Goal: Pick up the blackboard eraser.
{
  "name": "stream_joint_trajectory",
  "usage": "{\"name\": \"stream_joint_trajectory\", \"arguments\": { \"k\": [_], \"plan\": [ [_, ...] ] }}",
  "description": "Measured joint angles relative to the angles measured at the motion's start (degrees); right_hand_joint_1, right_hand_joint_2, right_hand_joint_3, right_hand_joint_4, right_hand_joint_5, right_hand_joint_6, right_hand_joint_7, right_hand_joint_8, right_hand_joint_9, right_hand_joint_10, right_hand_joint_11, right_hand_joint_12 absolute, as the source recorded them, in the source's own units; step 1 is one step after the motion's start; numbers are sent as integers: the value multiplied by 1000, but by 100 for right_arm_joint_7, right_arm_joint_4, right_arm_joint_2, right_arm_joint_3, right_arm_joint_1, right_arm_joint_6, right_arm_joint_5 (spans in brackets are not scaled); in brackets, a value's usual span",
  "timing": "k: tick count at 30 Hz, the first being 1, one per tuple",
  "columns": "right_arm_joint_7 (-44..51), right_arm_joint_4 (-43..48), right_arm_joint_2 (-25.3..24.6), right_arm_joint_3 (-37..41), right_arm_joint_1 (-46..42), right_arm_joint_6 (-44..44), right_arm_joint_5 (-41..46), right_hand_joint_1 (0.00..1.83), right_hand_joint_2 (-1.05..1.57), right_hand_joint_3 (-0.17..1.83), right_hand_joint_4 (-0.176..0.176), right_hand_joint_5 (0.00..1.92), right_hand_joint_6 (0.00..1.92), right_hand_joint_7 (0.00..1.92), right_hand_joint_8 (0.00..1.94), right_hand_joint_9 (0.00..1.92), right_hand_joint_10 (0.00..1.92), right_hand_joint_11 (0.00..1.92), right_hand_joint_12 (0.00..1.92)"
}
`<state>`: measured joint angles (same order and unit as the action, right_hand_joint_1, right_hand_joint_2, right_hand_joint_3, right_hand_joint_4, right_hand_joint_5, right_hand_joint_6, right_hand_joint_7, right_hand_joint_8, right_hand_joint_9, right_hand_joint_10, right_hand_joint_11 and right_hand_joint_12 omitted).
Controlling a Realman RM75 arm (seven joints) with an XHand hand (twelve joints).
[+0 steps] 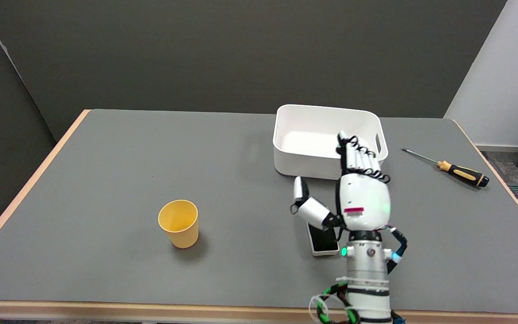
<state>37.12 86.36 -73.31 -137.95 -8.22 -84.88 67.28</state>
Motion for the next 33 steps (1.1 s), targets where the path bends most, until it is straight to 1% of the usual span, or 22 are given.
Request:
{"name": "stream_joint_trajectory", "arguments": {
  "k": [5,11,23,28,33],
  "plan": [
    [-42,-110,-110,-231,-95,-92,-159,455,738,780,-176,111,381,318,735,240,1055,193,1459],
    [-78,-213,-176,-393,-226,-202,-151,447,724,780,-176,103,368,289,699,218,1031,175,1437],
    [-118,-419,-197,-540,-378,-283,364,426,714,776,-176,78,345,231,634,171,978,126,1383],
    [-158,-468,-190,-575,-379,-153,678,406,709,779,-176,46,323,181,576,118,916,96,1356],
    [-242,-512,-174,-581,-342,-13,923,402,707,777,-176,41,321,177,566,112,908,93,1354]
  ]
}}
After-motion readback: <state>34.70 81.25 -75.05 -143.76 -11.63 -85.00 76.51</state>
